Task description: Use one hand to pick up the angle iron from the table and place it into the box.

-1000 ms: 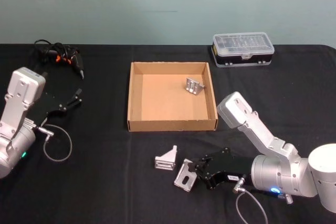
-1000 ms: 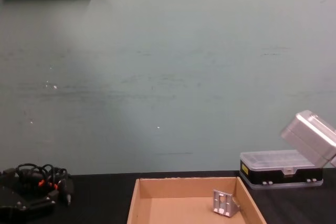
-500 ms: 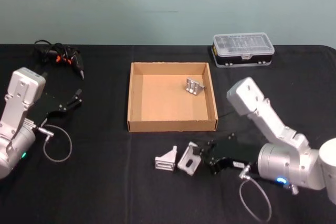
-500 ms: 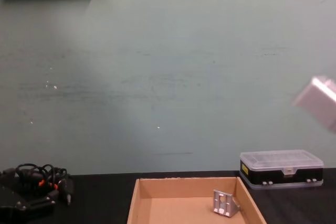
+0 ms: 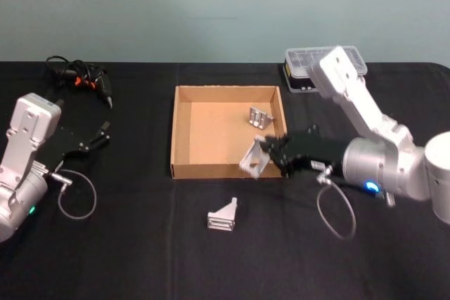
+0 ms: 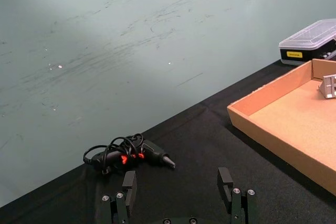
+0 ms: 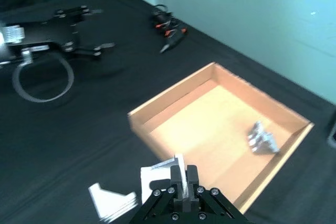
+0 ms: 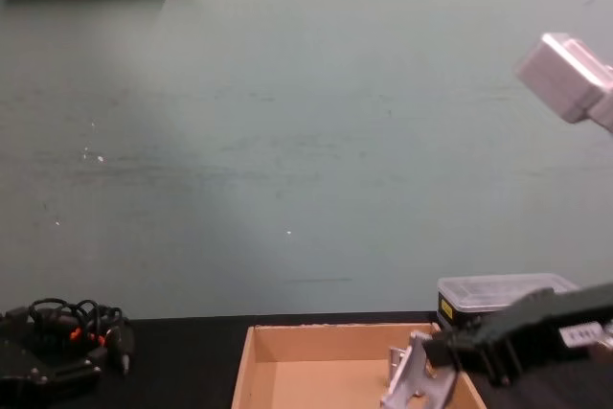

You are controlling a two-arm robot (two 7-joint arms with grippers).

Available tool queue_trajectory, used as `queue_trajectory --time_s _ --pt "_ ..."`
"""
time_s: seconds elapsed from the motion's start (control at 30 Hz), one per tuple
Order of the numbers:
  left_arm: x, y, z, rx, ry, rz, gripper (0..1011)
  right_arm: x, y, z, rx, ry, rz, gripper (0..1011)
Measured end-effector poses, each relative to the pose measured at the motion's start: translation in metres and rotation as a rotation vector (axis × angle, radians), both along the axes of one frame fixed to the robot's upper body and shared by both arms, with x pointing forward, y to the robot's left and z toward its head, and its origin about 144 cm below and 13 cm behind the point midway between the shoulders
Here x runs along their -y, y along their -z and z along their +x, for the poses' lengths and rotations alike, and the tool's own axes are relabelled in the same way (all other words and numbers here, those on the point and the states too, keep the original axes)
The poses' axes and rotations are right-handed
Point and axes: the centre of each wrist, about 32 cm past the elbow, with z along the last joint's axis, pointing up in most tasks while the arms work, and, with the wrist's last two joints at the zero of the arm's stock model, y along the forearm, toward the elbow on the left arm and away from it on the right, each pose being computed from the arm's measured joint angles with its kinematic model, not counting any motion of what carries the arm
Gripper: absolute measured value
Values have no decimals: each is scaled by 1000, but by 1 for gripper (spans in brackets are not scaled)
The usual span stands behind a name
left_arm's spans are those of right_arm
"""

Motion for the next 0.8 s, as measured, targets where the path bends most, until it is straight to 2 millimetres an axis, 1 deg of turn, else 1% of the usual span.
queue_trajectory --time_s 0.17,0.2,0.23,0.4,0.47,0.5,0.63,0.8 --pt "0 0 0 0 0 0 1011 -5 1 24 10 39 -18 64" --pt "0 0 0 0 0 0 1011 -7 3 33 9 54 -23 64" --pt "0 0 0 0 0 0 1011 -7 3 33 9 54 -23 64" --pt "0 0 0 0 0 0 1011 -15 14 59 5 88 -38 64" --pt "0 0 0 0 0 0 1011 -17 15 62 6 89 -39 64" --pt "0 0 0 0 0 0 1011 -20 17 69 6 91 -45 64" --pt "0 0 0 0 0 0 1011 -30 21 85 11 80 -65 64" --pt "0 0 0 0 0 0 1011 -39 25 96 12 73 -77 64"
